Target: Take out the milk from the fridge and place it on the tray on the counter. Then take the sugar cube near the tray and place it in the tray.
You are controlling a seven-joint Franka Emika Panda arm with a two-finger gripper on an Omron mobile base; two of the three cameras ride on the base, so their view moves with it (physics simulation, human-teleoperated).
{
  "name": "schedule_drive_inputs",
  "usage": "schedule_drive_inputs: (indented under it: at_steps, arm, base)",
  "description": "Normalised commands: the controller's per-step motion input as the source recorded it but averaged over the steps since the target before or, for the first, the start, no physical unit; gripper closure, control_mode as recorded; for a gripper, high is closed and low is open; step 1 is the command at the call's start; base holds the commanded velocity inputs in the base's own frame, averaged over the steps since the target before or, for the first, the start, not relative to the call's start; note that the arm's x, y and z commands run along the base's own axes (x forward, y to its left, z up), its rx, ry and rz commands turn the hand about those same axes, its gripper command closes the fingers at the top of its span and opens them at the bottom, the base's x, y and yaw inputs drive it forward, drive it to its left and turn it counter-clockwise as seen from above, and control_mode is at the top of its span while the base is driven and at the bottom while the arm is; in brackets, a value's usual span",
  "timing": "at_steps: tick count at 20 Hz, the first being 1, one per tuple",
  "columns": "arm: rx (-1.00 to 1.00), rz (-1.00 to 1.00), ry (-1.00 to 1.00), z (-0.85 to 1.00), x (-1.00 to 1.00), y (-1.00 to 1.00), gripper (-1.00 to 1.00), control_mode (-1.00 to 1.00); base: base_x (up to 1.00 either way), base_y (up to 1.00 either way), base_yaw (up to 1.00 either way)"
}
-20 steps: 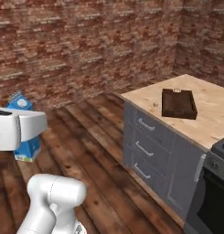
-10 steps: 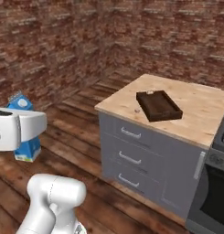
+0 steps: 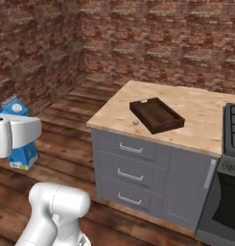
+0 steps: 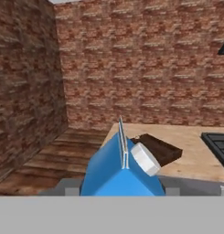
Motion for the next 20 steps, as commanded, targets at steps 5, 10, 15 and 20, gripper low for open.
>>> schedule_drive_inputs:
  at_steps: [5,10,15,20]
  arm:
    - [0.00,0.00,0.00,0.00,0.00,0.00,1.00,1.00]
    - [0.00,0.00,0.00,0.00,0.00,0.00,1.00,1.00]
    - [0.00,0.00,0.00,0.00,0.00,0.00,1.00,1.00]
    - [0.00,0.00,0.00,0.00,0.00,0.00,1.00,1.00]
  base:
    - [0.37,-0.04,-0.40]
    - [0.16,-0.18,-0.20]
    - [0.50,0.11,-0.25]
    - [0.61,0.02,-0.19]
